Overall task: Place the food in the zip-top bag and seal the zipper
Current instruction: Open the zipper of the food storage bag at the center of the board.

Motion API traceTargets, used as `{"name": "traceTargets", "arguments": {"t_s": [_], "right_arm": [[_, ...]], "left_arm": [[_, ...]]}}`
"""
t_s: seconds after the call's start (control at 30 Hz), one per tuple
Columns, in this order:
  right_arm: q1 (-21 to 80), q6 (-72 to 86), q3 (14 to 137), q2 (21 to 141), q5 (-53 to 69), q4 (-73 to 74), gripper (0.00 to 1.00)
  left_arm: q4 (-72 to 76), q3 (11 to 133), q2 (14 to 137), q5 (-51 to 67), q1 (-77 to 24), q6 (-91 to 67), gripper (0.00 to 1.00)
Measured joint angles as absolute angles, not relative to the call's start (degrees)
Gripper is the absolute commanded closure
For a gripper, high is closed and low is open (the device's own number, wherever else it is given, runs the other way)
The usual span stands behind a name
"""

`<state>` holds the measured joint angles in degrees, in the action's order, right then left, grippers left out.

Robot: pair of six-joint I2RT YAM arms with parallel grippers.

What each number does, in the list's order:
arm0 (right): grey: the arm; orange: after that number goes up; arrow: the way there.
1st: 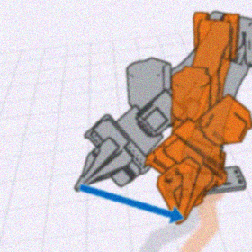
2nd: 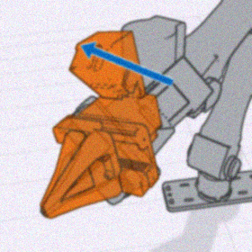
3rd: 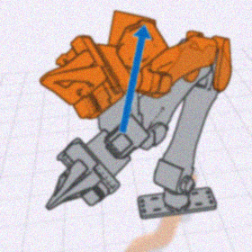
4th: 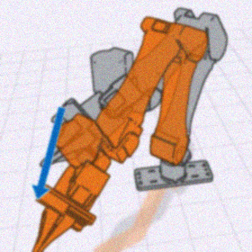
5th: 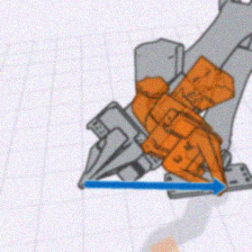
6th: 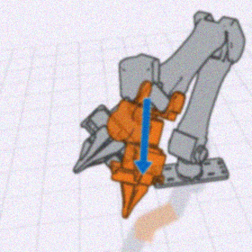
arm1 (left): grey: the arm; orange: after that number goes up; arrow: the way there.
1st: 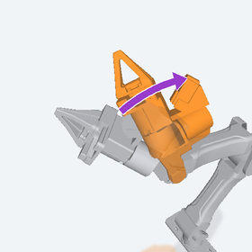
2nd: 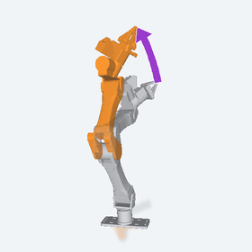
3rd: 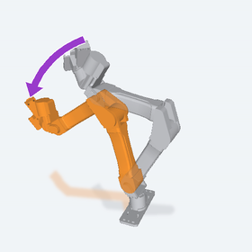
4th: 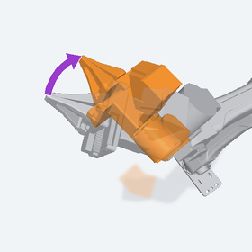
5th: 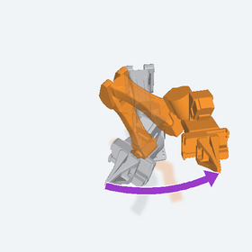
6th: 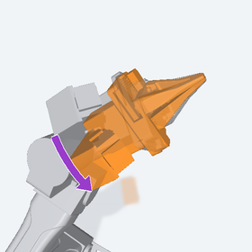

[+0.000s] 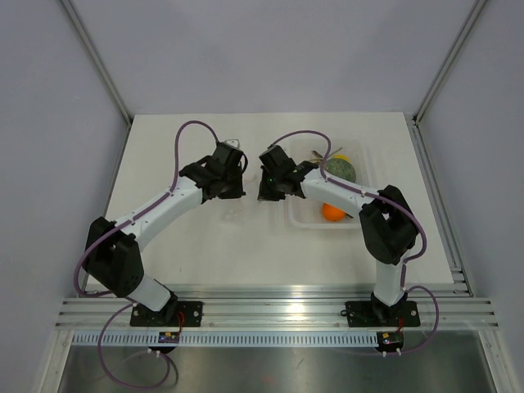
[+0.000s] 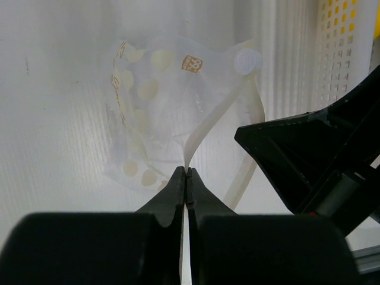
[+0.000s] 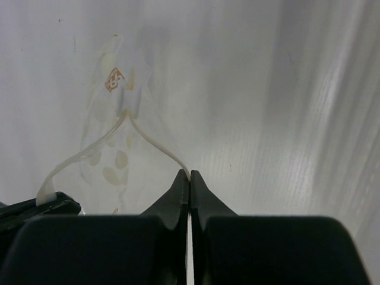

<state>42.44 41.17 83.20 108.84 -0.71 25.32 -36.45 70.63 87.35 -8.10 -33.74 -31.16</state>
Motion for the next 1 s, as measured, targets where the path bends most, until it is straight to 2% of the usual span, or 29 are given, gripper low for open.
{"name": "traceTargets", "arguments": {"t_s": [0.1,0.17,0.2,0.23,0.43,0.9,1.0], "right_arm": [[42.44,40.82,83.2,109.3,-1.43,25.82,1.0],[42.44,40.73,83.2,109.58,-1.5,26.15,0.96],[42.44,40.73,83.2,109.58,-1.5,26.39,0.92],[42.44,40.73,83.2,109.58,-1.48,26.44,0.84],[42.41,40.8,83.2,109.36,-1.28,26.41,0.63],[42.37,40.97,82.35,102.1,-0.82,26.28,0.56],[42.37,40.99,82.37,101.14,-1.32,26.46,0.47]], "left_arm": [[-36.42,70.63,87.07,-8.34,-33.74,-31.51,1.0],[-36.38,70.63,87.05,-8.32,-33.74,-31.57,1.0],[-36.42,70.63,87.07,-8.25,-33.74,-31.62,1.0],[-36.42,70.63,87.07,-8.23,-33.76,-31.62,1.0],[-36.4,70.63,87.09,-8.21,-33.8,-31.64,1.0],[-38.0,71.07,89.54,-8.73,-34.76,-31.57,1.0],[-38.06,71.37,89.91,-8.91,-34.85,-31.53,1.0]]}}
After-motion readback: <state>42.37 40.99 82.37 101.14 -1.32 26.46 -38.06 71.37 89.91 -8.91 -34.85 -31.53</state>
